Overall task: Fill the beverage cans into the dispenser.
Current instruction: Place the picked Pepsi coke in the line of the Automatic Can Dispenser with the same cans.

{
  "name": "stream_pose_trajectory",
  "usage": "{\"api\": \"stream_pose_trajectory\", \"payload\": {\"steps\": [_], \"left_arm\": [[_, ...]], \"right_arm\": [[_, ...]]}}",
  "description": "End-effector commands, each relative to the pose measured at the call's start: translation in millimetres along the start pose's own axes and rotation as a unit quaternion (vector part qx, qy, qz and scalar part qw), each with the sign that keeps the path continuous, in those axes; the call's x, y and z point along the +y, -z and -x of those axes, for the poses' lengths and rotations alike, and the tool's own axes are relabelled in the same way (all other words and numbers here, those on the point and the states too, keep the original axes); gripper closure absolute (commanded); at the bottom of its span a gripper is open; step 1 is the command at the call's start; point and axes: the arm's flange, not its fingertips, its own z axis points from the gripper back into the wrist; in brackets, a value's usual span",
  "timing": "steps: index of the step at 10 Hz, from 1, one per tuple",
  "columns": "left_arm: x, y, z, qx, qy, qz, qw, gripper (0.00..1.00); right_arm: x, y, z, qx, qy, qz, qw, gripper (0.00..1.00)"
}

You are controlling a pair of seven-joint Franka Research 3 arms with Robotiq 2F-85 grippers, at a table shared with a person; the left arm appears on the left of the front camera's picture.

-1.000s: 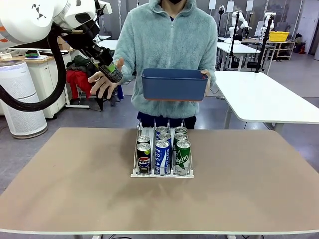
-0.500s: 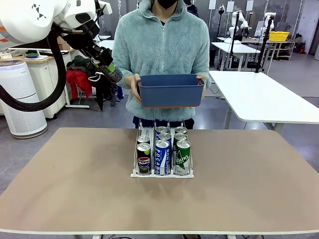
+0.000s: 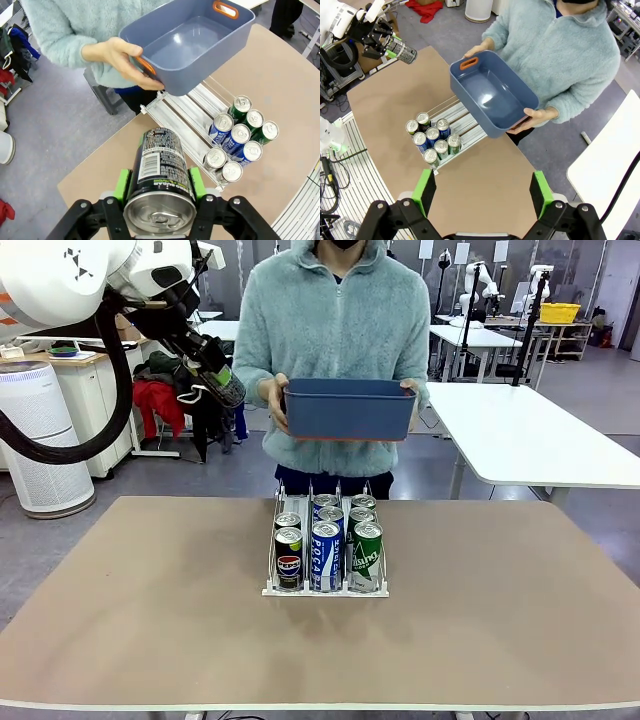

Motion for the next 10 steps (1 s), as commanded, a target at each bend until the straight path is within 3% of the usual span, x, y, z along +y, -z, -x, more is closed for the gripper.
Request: {"api": "stream_pose_trajectory", "payload": {"steps": [1,4,6,7,8,10], "left_arm": [[-21.8,7.9,0.2,0.026,0.002,-0.018,1.000,0.42],[-70.2,27.9,14.5,0.066,0.037,0.039,0.996,0.42],[-82.0,32.0,21.8,0.081,0.033,0.063,0.994,0.42],[-81.4,30.5,20.6,0.086,0.045,0.103,0.990,0.42],[-87.3,43.1,18.1,0.084,0.045,0.051,0.994,0.42],[-87.3,43.1,18.1,0.084,0.045,0.051,0.994,0.42]], "right_arm": [[0.9,-0.2,-0.1,0.000,0.006,0.000,1.000,0.00],[0.9,-0.2,-0.1,0.000,0.006,0.000,1.000,0.00],[0.9,-0.2,-0.1,0.000,0.006,0.000,1.000,0.00],[0.9,-0.2,-0.1,0.000,0.006,0.000,1.000,0.00],[0.9,-0.2,-0.1,0.000,0.006,0.000,1.000,0.00],[0.9,-0.2,-0.1,0.000,0.006,0.000,1.000,0.00]]}}
